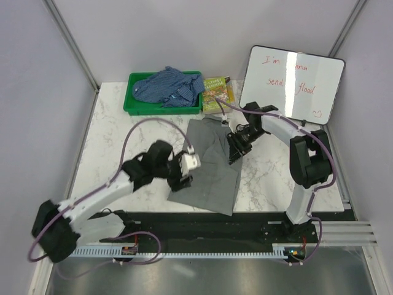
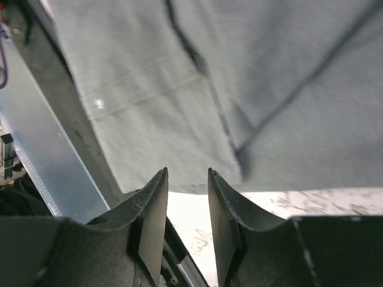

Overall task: Fold and stack the long sleeve shirts
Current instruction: Fold the shirt

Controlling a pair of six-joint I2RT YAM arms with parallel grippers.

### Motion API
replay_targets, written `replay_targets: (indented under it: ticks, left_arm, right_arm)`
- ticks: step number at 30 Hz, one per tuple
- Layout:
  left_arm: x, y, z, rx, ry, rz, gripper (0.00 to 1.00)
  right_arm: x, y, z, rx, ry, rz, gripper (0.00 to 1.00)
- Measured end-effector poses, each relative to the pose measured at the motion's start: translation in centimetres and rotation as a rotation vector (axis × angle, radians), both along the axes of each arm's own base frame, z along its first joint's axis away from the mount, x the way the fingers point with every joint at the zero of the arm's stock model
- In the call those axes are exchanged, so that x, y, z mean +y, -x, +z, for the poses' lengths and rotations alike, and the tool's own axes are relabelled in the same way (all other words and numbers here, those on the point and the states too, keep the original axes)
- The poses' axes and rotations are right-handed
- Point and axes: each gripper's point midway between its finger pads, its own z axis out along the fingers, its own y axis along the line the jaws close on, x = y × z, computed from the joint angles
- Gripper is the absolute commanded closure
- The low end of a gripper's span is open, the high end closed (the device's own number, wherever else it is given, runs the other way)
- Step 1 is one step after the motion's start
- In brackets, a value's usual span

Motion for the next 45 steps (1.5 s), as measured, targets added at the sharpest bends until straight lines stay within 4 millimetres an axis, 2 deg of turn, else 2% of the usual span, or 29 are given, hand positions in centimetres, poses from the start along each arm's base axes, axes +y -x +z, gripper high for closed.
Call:
replay_targets:
  ticks: [1, 3, 5, 9, 11, 16, 20, 25, 26, 29, 30, 31, 35, 37, 40, 42, 45]
  left_arm:
    - [-0.2, 2.0, 0.6, -0.107, -0.003, -0.076, 0.22]
    - [-0.7, 5.7, 0.4, -0.253, -0.004, -0.214, 0.23]
    - [-0.2, 8.8, -2.0, -0.357, -0.069, -0.34, 0.26]
    - [1.1, 10.6, -6.8, -0.442, -0.263, -0.459, 0.32]
    - [1.0, 11.1, -7.8, -0.494, -0.31, -0.509, 0.35]
    - [-0.7, 10.8, -8.0, -0.618, -0.336, -0.548, 0.42]
    - [-2.1, 10.4, -7.8, -0.69, -0.324, -0.552, 0.46]
    - [-3.6, 10.1, -8.5, -0.754, -0.333, -0.569, 0.5]
    - [-4.0, 10.0, -8.4, -0.766, -0.325, -0.568, 0.54]
    - [-4.4, 9.9, -8.7, -0.784, -0.329, -0.57, 0.93]
    - [-4.4, 9.9, -8.9, -0.787, -0.337, -0.575, 0.98]
    - [-4.4, 9.8, -8.9, -0.79, -0.343, -0.58, 0.98]
    - [-4.5, 10.1, -8.6, -0.764, -0.364, -0.603, 0.98]
    - [-4.8, 10.9, -8.0, -0.708, -0.359, -0.626, 0.98]
    - [-5.4, 12.8, -6.1, -0.591, -0.314, -0.658, 0.98]
    - [-5.8, 14.1, -4.6, -0.515, -0.276, -0.674, 0.98]
    - [-6.1, 16.3, -2.2, -0.397, -0.226, -0.703, 0.98]
  right_arm:
    - [0.5, 0.2, 0.8, -0.012, -0.02, 0.01, 0.59]
    - [1.6, 0.8, 1.8, -0.029, -0.052, 0.038, 0.6]
    - [3.5, 1.9, 2.1, -0.032, -0.078, 0.09, 0.61]
    - [6.4, 3.9, 0.9, 0.006, -0.094, 0.174, 0.62]
    - [7.3, 4.4, -0.5, 0.039, -0.086, 0.193, 0.62]
    - [7.5, 4.1, -3.3, 0.095, -0.055, 0.185, 0.63]
    - [7.3, 3.9, -4.2, 0.107, -0.043, 0.178, 0.63]
    - [7.2, 3.9, -5.2, 0.122, -0.036, 0.179, 0.64]
    - [7.2, 4.0, -5.3, 0.13, -0.036, 0.178, 0.64]
    - [7.3, 4.0, -5.3, 0.134, -0.039, 0.177, 0.64]
    - [7.3, 4.0, -5.3, 0.134, -0.039, 0.178, 0.64]
    - [7.3, 4.0, -5.3, 0.134, -0.039, 0.178, 0.64]
    - [7.5, 4.2, -5.2, 0.128, -0.035, 0.188, 0.61]
    - [7.8, 4.7, -4.8, 0.123, -0.034, 0.203, 0.55]
    - [8.7, 4.7, -2.7, 0.108, -0.041, 0.232, 0.52]
    - [9.5, 3.4, -0.7, 0.055, -0.064, 0.234, 0.52]
    - [9.5, -1.1, 2.8, -0.079, -0.108, 0.192, 0.52]
